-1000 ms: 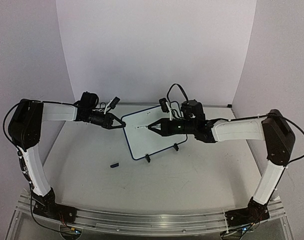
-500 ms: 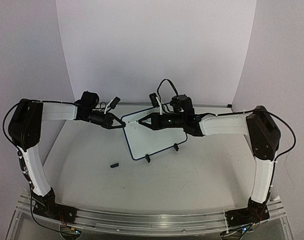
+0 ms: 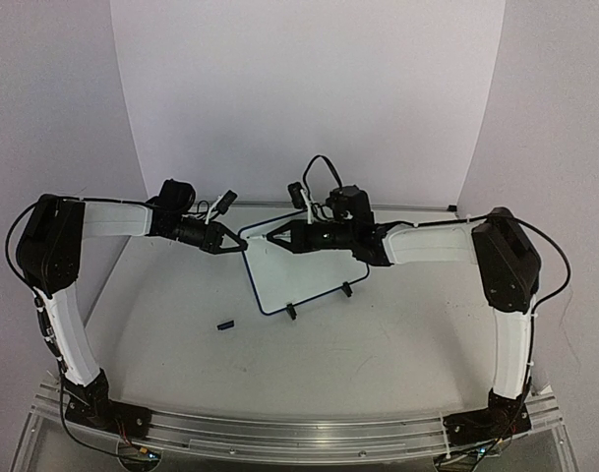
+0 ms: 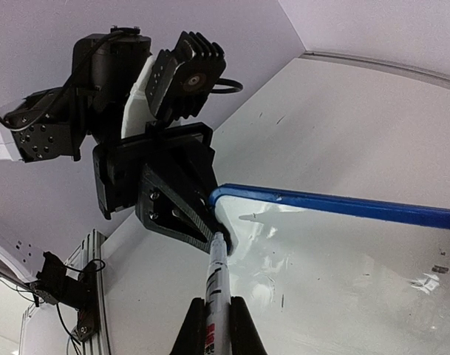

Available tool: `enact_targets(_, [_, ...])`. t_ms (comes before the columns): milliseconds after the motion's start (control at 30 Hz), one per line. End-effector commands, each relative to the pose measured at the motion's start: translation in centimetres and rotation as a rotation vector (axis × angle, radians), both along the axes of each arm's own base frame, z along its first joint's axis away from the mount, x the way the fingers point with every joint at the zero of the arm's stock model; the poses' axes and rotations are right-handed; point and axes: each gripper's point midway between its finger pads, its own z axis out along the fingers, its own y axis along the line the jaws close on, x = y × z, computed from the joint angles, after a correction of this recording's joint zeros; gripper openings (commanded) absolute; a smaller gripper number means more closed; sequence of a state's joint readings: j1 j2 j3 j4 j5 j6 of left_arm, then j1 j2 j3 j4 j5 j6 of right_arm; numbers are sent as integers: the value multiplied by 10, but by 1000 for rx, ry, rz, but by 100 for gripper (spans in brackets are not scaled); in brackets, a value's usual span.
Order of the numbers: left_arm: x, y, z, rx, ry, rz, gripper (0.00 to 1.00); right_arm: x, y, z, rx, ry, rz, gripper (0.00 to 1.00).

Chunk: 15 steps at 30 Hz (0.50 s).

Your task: Write a sentence on the whiteboard

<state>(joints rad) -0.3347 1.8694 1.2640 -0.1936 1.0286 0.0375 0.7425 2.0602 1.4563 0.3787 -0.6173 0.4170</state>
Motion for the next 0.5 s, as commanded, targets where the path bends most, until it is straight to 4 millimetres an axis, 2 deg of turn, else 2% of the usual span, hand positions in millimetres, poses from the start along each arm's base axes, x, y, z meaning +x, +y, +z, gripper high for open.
enact_targets(0, [0,2,8,34,-38,3,0,10,8,12,24,-34,-29,0])
enact_targets(267, [0,2,8,34,-38,2,0,18,6,4,-3,-32,-64,0])
enact_targets(467, [0,2,8,34,-41,2,0,14,-1,-9,-38,-21,-75,0])
